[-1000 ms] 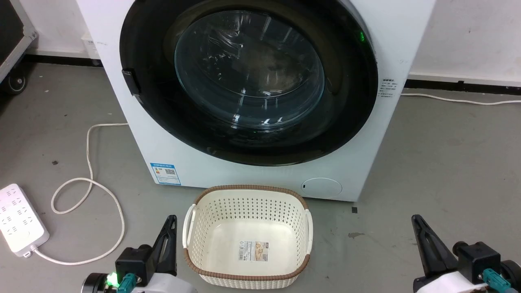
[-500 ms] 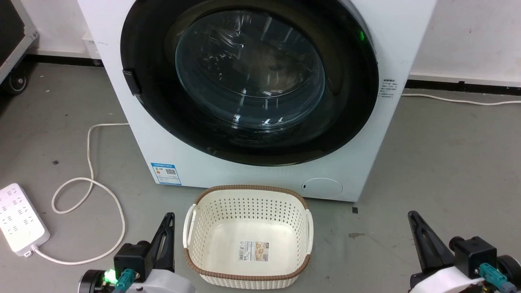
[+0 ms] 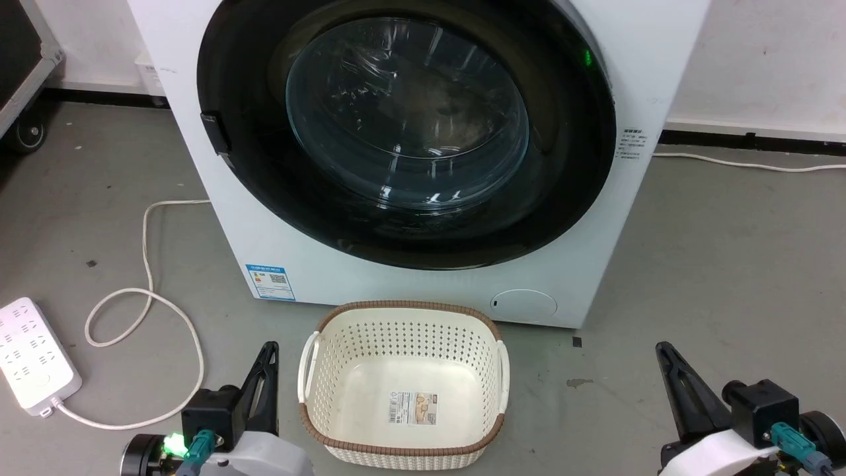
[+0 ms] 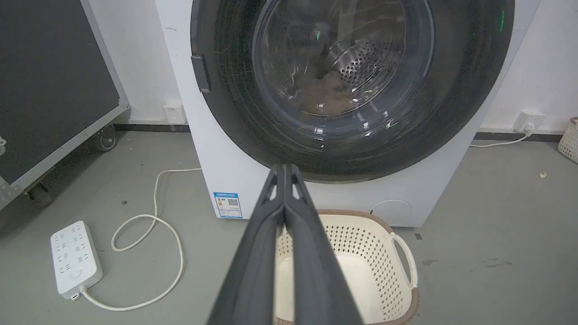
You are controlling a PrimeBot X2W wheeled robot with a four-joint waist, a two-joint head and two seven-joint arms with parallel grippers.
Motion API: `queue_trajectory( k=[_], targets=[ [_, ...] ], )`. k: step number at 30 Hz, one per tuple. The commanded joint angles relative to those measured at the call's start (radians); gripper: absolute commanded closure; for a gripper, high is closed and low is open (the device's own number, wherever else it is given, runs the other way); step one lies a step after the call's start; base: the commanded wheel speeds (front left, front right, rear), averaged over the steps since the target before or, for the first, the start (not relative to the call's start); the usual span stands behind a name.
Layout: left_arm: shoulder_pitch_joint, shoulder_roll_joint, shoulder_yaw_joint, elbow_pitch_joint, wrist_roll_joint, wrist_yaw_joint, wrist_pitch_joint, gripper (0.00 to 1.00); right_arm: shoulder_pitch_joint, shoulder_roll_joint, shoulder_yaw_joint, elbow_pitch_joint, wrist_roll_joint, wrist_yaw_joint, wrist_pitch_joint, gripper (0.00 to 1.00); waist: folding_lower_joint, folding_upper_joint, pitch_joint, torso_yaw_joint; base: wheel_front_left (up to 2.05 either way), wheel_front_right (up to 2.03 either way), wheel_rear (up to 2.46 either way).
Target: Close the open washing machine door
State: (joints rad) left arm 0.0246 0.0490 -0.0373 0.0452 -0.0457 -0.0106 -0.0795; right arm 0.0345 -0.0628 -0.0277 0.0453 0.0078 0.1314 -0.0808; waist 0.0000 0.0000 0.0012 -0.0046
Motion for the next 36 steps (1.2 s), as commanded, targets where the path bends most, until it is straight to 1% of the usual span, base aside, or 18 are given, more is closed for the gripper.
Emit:
queue_trajectory(
  k=[1, 30, 36],
  targets=[
    [-0.013, 0.001, 0.006, -0.007, 0.009, 0.005, 0.005, 1.0, -0.017, 0.005, 0.003, -0.01, -0.005, -0.001, 0.006, 1.0, 0.0, 0.0, 0.0, 0.0, 0.0, 0.0, 0.0],
    [-0.024, 0.001, 0.037, -0.045, 0.045, 0.011, 0.079, 1.0, -0.034, 0.012, 0.027, -0.045, -0.008, -0.001, 0.08, 1.0, 0.0, 0.0, -0.001, 0.005, 0.0, 0.0, 0.0],
    [-0.025, 0.001, 0.037, -0.045, 0.046, 0.011, 0.079, 1.0, -0.034, 0.013, 0.028, -0.045, -0.008, -0.001, 0.081, 1.0, 0.0, 0.0, -0.001, 0.005, 0.0, 0.0, 0.0]
  ],
)
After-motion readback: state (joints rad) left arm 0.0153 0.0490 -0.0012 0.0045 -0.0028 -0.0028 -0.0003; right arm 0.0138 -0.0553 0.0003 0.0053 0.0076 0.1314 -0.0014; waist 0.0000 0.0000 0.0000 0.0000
